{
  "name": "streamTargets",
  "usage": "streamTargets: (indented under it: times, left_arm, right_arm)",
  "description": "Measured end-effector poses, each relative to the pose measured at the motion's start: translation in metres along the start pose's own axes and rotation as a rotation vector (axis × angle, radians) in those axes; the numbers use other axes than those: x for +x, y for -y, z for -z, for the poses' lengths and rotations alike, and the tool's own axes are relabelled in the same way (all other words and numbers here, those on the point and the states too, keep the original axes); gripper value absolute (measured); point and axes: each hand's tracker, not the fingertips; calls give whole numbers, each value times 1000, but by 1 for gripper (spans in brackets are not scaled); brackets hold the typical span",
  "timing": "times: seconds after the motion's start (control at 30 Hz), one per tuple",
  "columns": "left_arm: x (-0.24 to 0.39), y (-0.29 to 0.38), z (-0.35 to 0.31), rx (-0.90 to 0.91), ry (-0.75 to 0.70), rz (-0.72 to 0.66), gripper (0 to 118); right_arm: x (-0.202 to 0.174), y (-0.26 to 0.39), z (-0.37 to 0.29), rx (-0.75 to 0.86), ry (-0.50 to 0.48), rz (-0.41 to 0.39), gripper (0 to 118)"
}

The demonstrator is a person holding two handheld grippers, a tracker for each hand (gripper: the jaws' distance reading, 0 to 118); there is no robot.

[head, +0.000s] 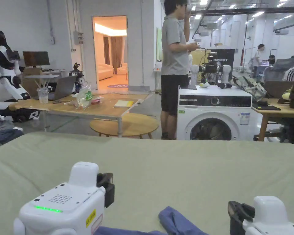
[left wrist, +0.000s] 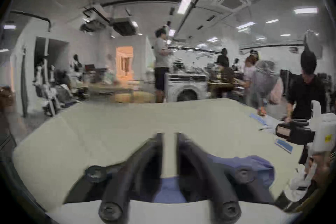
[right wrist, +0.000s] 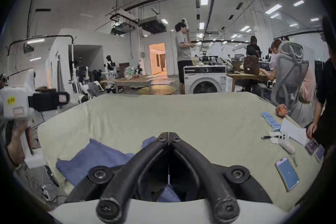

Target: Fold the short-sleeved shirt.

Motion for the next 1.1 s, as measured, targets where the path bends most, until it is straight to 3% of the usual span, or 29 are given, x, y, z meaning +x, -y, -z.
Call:
streamTargets:
  times: [0.13, 0.4, 0.53, 0.6, 0.63, 0.73, 0.8, 1.03, 1.1]
  left_arm:
    - [-17, 7, -10, -26, -1, -63, 0]
    - [-24, 10, -7, -54, 3, -57, 0]
    - [-49, 16, 20, -186, 114, -152, 0]
    - [-65, 23, 43, -262, 130, -177, 36]
    - [-71, 27, 56, -300, 99, -187, 45]
    - [-92, 45, 100, -440, 33, -193, 48]
    - [-109, 64, 131, -552, 21, -235, 59]
    - [-126, 124, 190, -771, -49, -246, 60]
    - [-128, 138, 195, -807, -71, -305, 45]
  right_arm:
    - [-4, 1, 5, -15, -12, 5, 0]
    - [-11, 3, 8, -20, -15, -6, 0]
    - [-4, 10, 7, -35, -30, 15, 0]
    - [2, 16, 8, -54, -36, 30, 0]
    - [5, 19, 9, -63, -34, 32, 0]
    - [18, 30, 12, -94, -22, 50, 0]
    - [28, 35, 14, -119, -12, 73, 0]
    - [69, 50, 16, -194, 65, 116, 0]
    - [78, 52, 14, -214, 92, 141, 0]
